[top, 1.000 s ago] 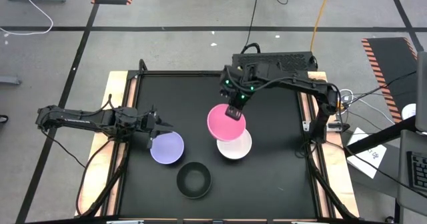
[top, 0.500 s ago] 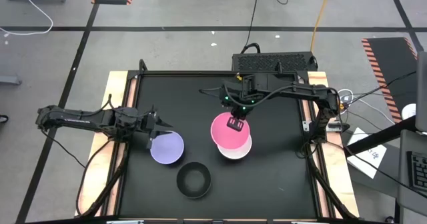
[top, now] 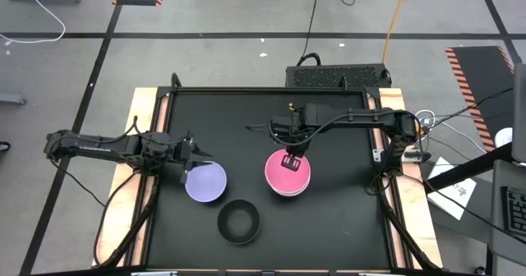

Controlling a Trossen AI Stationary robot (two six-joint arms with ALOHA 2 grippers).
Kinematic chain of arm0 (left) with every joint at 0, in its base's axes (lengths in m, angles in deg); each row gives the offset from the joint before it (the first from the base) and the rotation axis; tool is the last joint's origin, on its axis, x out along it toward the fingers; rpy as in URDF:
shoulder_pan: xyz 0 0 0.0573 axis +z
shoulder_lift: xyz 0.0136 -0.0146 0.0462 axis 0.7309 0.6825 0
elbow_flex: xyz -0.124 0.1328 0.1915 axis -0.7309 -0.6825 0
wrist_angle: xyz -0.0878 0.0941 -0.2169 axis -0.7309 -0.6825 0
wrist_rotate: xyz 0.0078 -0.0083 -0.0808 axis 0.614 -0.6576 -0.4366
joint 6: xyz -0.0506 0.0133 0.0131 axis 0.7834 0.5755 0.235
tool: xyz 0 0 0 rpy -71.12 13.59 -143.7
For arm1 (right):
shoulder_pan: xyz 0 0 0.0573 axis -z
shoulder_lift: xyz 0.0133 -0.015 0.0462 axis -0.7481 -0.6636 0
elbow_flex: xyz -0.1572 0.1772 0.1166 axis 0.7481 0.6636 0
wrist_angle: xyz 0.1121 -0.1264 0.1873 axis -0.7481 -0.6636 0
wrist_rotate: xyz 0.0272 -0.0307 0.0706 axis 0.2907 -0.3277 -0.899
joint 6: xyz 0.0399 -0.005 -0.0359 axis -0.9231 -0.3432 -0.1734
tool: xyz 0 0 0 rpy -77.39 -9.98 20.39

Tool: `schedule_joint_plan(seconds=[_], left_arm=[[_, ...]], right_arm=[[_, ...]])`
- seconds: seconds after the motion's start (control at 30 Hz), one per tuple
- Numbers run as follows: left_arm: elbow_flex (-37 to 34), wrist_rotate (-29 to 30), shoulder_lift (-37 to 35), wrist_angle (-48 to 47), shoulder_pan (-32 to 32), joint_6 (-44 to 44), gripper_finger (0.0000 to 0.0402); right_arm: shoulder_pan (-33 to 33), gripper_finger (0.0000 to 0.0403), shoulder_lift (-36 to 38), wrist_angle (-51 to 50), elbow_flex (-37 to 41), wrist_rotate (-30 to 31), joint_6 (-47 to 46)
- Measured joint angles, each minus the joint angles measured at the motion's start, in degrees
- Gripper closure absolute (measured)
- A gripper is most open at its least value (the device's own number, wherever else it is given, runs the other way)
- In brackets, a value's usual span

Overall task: Nest bowls inside each other
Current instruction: Stack the pink bowl on the top of the white bowl on the table

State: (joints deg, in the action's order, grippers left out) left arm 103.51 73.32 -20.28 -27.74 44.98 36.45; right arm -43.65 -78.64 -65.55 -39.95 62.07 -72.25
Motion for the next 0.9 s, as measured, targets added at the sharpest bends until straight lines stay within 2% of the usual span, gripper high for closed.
schedule_joint_plan(seconds=[0.9], left_arm=[[0.00, -0.08, 0.01, -0.26, 0.04, -0.04, 0.0295]], right_arm=[[-0.02, 0.0403, 0.04, 5.15, 8.07, 0.02, -4.56]])
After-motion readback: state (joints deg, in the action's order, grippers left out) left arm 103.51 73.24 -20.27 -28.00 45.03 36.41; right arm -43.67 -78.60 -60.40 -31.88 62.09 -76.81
